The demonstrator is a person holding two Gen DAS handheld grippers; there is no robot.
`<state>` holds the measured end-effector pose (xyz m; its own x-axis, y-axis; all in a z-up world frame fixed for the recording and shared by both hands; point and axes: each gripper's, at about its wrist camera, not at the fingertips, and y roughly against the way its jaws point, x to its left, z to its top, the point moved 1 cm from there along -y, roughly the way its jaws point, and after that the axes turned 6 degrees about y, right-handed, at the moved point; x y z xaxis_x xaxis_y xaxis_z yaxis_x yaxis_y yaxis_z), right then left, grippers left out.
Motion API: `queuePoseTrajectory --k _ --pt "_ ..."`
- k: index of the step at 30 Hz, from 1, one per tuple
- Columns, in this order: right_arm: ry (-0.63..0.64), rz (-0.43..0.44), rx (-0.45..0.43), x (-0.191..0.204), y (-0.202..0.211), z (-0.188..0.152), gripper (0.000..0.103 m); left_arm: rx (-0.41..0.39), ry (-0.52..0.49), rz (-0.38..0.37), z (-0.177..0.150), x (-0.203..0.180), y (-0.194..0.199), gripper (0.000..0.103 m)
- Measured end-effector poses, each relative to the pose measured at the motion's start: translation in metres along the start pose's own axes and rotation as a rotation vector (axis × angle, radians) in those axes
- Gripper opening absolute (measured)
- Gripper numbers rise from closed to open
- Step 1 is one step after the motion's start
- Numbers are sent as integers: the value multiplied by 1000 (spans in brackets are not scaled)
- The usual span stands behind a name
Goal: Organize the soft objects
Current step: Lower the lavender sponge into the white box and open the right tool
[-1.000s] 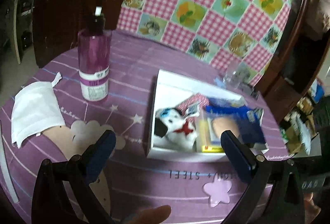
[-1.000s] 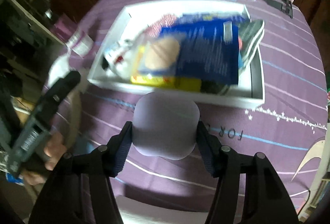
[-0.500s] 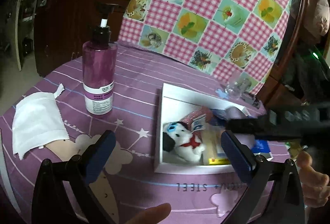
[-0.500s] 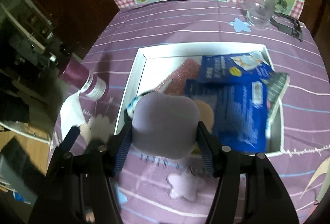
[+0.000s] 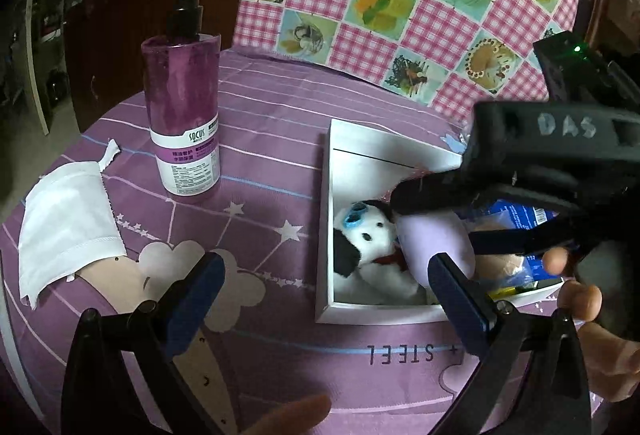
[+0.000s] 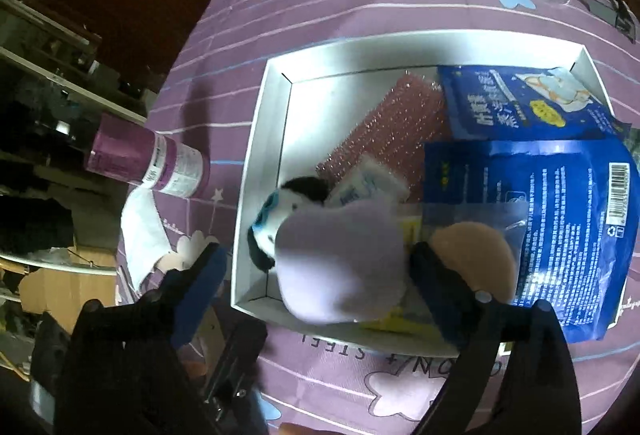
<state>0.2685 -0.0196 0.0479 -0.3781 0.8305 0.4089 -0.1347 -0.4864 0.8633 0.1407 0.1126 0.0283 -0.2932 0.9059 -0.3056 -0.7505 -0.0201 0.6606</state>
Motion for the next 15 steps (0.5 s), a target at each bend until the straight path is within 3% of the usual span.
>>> queuePoseTrajectory --k 2,9,15 --pt "-8 -3 -24 -1 7 0 98 -1 -8 5 0 -2 0 103" --pt "-5 -139 -115 -7 35 -6 98 -11 -5 5 2 -2 3 103" --pt "22 -166 -178 -4 57 -13 98 -12 -11 6 2 -3 6 103"
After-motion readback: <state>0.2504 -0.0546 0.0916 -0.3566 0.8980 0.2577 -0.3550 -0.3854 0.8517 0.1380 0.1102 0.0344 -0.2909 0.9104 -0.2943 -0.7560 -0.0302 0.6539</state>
